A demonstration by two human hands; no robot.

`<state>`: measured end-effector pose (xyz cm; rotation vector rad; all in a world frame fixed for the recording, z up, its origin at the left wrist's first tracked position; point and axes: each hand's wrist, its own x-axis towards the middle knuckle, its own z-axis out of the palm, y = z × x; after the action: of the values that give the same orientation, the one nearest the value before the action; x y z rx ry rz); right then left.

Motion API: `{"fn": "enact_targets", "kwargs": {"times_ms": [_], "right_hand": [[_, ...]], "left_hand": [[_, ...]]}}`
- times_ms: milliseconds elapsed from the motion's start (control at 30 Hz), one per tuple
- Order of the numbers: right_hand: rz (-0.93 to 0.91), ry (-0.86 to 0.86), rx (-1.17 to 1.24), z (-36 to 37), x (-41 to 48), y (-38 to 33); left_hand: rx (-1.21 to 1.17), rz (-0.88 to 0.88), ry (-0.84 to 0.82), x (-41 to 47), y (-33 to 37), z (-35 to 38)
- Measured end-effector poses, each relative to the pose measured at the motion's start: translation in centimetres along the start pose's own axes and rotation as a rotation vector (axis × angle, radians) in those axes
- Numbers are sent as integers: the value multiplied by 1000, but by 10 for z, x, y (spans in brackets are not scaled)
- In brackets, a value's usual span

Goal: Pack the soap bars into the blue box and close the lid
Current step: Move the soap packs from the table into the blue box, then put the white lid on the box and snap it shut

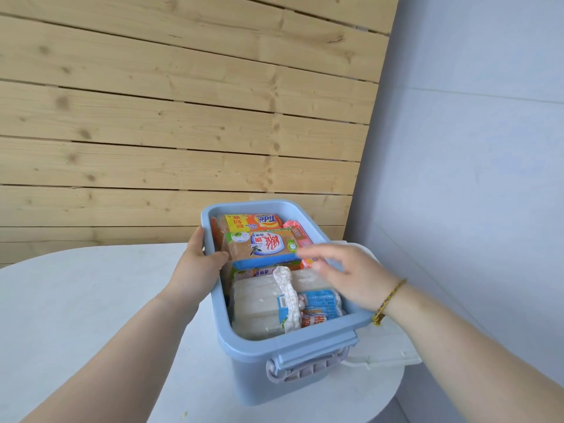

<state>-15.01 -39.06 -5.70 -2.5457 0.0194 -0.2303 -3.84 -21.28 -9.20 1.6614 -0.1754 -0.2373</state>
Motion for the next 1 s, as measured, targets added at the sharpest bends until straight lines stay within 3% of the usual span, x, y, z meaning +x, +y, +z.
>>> {"fn": "enact_targets", "kwargs": {"times_ms": [67,133,200,267,333,433,667,833,1000], "right_hand": [[52,412,207,-10,-13,21],[237,659,293,-18,-29,56],[551,593,233,-19,-42,92],[848,341,137,-9,-54,124],[973,204,65,0,-55,141],[1023,195,-10,-3,-54,154],[1148,129,76,-7,-54,169],[1062,292,292,-16,-54,169],[891,368,318,-35,-51,141]], "left_hand": [[22,7,6,0,1,0],[67,15,19,-1,2,0],[121,27,32,-1,3,-2],[156,33,12,-1,4,-2],[168,31,8,-2,5,-1],[165,18,40,-3,5,2],[59,-32,31,-7,5,1],[63,-62,38,-11,7,4],[67,-84,59,-14,11,6]]}}
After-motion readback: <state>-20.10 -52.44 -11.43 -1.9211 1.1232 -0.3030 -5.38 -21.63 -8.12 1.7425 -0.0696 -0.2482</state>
